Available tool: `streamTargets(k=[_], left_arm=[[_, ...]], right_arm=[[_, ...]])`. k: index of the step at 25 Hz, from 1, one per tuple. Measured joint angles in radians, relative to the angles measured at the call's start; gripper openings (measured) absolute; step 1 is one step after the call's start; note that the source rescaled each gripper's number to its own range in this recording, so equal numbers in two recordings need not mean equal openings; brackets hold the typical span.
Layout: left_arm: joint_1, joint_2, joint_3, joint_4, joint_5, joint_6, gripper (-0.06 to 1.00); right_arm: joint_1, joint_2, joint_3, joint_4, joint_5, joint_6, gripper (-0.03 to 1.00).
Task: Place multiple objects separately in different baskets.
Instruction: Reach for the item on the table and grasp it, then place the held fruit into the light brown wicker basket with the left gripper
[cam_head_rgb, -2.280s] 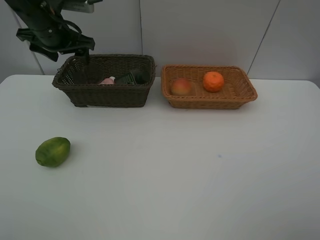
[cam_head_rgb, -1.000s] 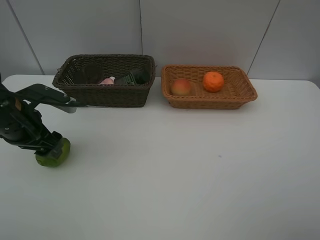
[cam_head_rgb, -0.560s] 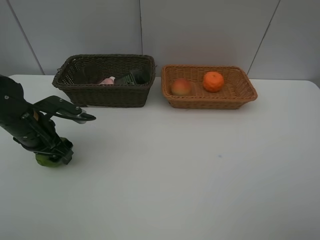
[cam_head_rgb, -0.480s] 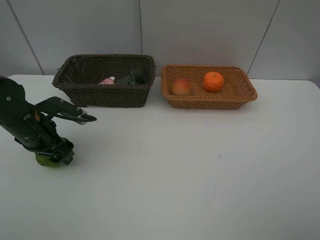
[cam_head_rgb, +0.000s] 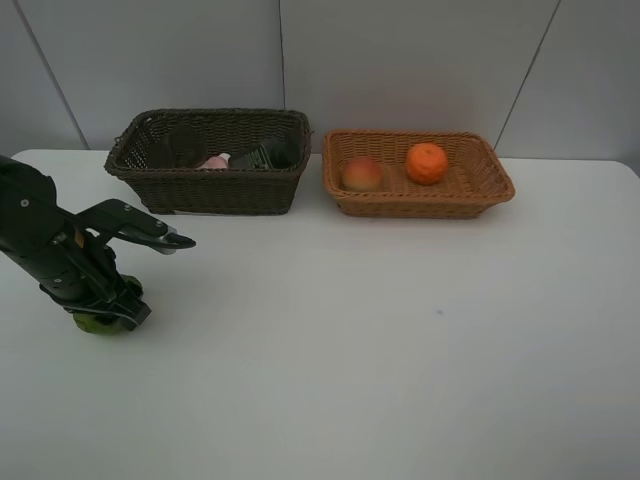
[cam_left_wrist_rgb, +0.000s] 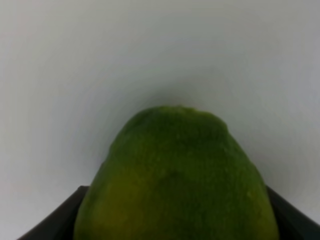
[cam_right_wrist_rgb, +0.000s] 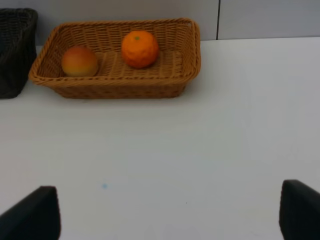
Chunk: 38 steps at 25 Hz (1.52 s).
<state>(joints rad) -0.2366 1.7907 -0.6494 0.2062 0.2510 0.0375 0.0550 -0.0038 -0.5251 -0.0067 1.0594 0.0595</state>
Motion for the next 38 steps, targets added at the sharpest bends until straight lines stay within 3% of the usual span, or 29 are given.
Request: streamTargets(k=[20,23,29,34,38], left_arm=[[0.0,0.0,-0.003,-0.004,0.004,0.0,0.75],[-0.005,0.0,-0.054,-0.053,0.087,0.0,0.75],[-0.125,-0.001,-0.308,-0.175,0.331,-0.038,0.75],[-0.254,0.028,-0.593,-0.19,0.436,-0.191,0.75],[-0.355,0.128,-0.869,-0.186,0.562,-0.215,0.75]], right_arm=[[0.0,0.0,0.0,0.0,0.0,0.0,0.92],[0.0,0.0,0.0,0.0,0.0,0.0,0.92],[0.0,0.0,0.0,0.0,0.0,0.0,0.92],[0.0,0.0,0.0,0.0,0.0,0.0,0.92],[0.0,0.0,0.0,0.0,0.0,0.0,0.92]])
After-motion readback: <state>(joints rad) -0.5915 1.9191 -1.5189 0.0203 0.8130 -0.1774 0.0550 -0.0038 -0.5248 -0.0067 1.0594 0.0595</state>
